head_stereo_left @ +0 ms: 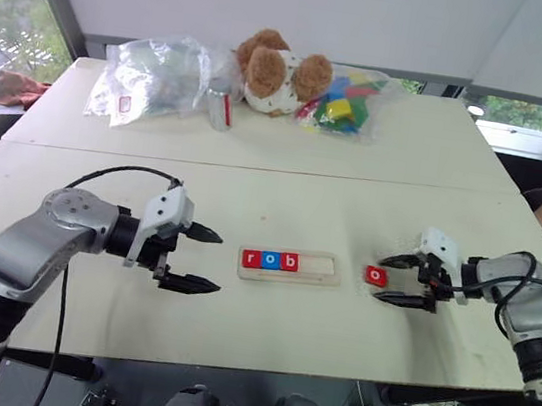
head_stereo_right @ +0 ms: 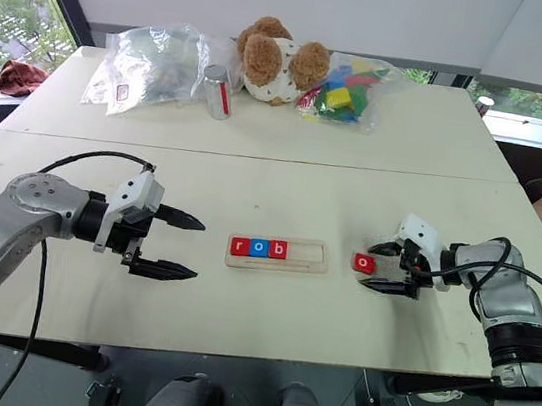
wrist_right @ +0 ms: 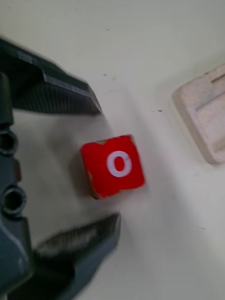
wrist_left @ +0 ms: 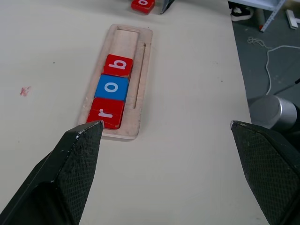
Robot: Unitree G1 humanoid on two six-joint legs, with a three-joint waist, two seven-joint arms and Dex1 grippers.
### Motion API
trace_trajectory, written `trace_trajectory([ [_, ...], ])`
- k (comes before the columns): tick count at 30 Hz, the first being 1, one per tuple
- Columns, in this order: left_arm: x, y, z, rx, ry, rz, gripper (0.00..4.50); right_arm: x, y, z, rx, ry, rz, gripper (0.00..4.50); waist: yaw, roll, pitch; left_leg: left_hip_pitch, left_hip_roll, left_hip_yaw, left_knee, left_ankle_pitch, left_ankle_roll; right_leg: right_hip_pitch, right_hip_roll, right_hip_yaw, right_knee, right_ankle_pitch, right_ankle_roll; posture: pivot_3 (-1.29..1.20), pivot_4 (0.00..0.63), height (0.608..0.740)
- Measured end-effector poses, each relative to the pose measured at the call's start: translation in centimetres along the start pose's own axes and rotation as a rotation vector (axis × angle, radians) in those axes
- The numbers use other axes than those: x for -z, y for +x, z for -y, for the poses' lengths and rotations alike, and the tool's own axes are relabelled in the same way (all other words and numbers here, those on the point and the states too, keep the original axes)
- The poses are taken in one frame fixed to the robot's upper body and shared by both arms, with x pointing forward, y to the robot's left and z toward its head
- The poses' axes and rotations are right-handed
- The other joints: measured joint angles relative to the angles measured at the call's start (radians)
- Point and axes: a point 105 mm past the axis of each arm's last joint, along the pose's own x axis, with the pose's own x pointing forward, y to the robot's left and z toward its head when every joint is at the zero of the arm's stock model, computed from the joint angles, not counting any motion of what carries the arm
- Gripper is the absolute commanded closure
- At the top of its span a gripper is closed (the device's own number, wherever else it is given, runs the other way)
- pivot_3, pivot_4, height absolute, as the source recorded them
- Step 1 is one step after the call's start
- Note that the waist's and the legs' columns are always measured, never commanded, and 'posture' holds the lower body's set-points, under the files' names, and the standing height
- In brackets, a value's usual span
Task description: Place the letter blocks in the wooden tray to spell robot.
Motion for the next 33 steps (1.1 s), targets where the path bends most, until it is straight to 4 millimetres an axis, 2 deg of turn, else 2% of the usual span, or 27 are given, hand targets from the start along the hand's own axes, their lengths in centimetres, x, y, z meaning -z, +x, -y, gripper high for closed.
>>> trace_trajectory([
  [2, 0.0, 0.0, 0.0, -0.003, 0.000, 0.000, 0.00, -0.1, 0.0, 0.1, -0.007, -0.015, 0.001, 3.41, -0.001, 0.000, 0.000, 0.000, 0.000, 0.000, 0.000, 0.000, 0.000, 0.000, 0.000, 0.000, 0.000, 0.000, 0.000, 0.00, 0.150, 0.740],
  [9, 0.1, -0.1, -0.1, -0.012, 0.000, -0.007, 0.00, -1.2, 0.7, 0.1, -0.039, 0.010, 0.028, 3.41, 0.000, 0.000, 0.000, 0.000, 0.000, 0.000, 0.000, 0.000, 0.000, 0.000, 0.000, 0.000, 0.000, 0.000, 0.000, 0.00, 0.150, 0.740],
  [12, 0.2, -0.3, -0.3, -0.017, -0.003, -0.013, 0.00, -3.6, 1.1, 0.5, -0.073, -0.015, 0.045, 3.41, -0.003, 0.000, 0.000, 0.000, 0.000, 0.000, 0.000, 0.000, 0.000, -0.001, 0.000, 0.001, 0.001, 0.000, 0.000, 0.00, 0.150, 0.740],
  [16, 0.4, -0.4, -0.5, -0.027, -0.006, -0.022, 0.00, -8.2, 2.4, 0.8, -0.137, -0.123, 0.066, 3.41, -0.002, 0.000, 0.000, 0.000, 0.000, 0.000, -0.001, 0.000, -0.001, -0.002, 0.000, 0.000, 0.001, 0.000, 0.000, 0.00, 0.150, 0.740],
  [19, 0.4, -0.4, -0.6, -0.032, 0.003, -0.028, 0.00, -9.7, 4.0, 0.1, -0.205, -0.114, 0.083, 3.41, 0.004, 0.000, 0.000, -0.001, 0.000, -0.001, -0.001, 0.000, -0.001, -0.002, -0.001, -0.001, 0.001, 0.000, 0.000, 0.00, 0.150, 0.740],
  [21, 0.5, -0.4, -0.8, -0.038, 0.016, -0.035, 0.00, -9.6, 5.5, -0.4, -0.246, -0.123, 0.063, 3.41, 0.004, 0.000, 0.000, -0.002, -0.002, -0.001, -0.001, 0.000, -0.001, -0.002, -0.002, -0.001, 0.001, 0.000, 0.000, 0.00, 0.150, 0.740],
  [24, 0.5, -0.5, -0.8, -0.043, 0.016, -0.037, 0.00, -8.5, 6.4, -0.7, -0.263, -0.139, 0.000, 3.41, 0.003, 0.000, 0.000, -0.002, -0.003, -0.001, 0.000, 0.000, -0.001, -0.003, -0.004, -0.001, 0.001, 0.000, 0.000, 0.00, 0.150, 0.740],
  [28, 0.4, -0.1, -0.5, -0.034, 0.019, -0.027, 0.00, -7.8, 6.9, -1.1, -0.288, -0.172, -0.056, 3.41, -0.001, 0.000, 0.000, -0.003, -0.003, -0.001, -0.001, 0.001, -0.001, -0.004, -0.003, -0.001, 0.001, 0.000, 0.000, 0.00, 0.150, 0.740],
  [33, 0.3, 0.2, -0.3, -0.026, 0.021, -0.018, 0.00, -7.9, 7.1, -1.1, -0.282, -0.183, -0.058, 3.41, -0.001, 0.000, 0.000, -0.002, -0.003, -0.001, 0.000, 0.001, -0.001, -0.004, -0.003, -0.002, 0.001, 0.000, 0.000, 0.00, 0.150, 0.740],
])
